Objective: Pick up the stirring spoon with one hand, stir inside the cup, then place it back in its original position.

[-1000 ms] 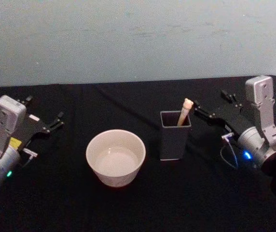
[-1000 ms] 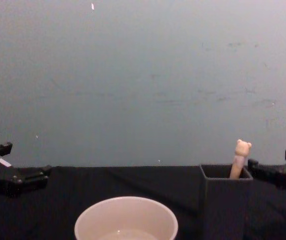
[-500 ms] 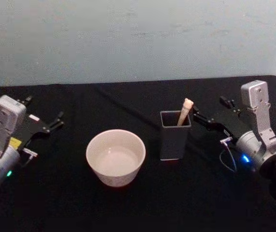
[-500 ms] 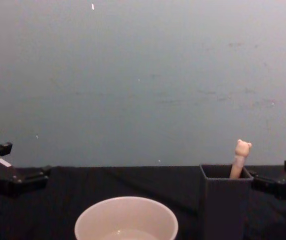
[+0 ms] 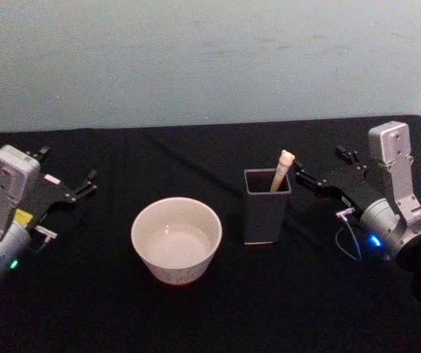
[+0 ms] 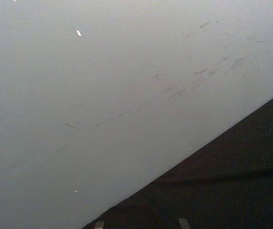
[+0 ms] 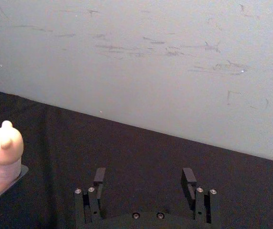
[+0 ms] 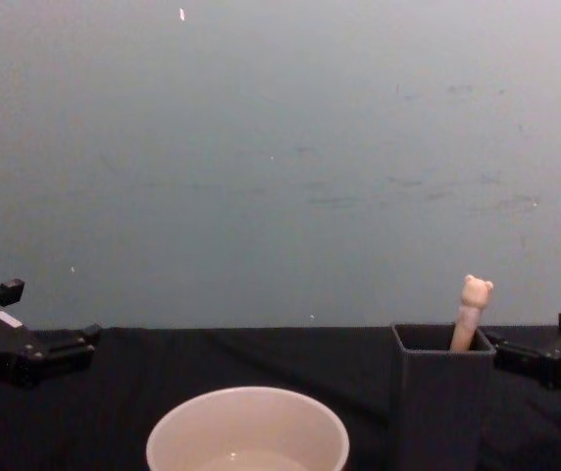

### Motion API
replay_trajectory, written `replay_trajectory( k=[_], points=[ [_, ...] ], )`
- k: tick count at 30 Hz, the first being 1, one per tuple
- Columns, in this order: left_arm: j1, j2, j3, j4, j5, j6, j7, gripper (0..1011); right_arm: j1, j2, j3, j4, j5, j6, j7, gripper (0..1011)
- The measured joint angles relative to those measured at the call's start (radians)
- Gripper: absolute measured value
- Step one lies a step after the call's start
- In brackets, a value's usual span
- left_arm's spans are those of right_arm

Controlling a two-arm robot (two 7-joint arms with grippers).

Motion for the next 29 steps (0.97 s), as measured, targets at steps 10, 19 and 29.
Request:
replay_trajectory(
  k=[10, 19, 29],
  points=[
    [0.000, 0.000, 0.000, 0.000, 0.000, 0.000, 0.000, 1001, 0.000, 0.000, 0.000, -0.001, 0.001, -0.001, 0.000, 1002],
    [0.000, 0.000, 0.000, 0.000, 0.000, 0.000, 0.000, 1001, 0.000, 0.000, 0.000, -0.001, 0.001, -0.001, 0.000, 1002],
    [0.000, 0.000, 0.000, 0.000, 0.000, 0.000, 0.000, 1001, 0.000, 0.000, 0.000, -0.001, 0.001, -0.001, 0.000, 1002]
  ],
)
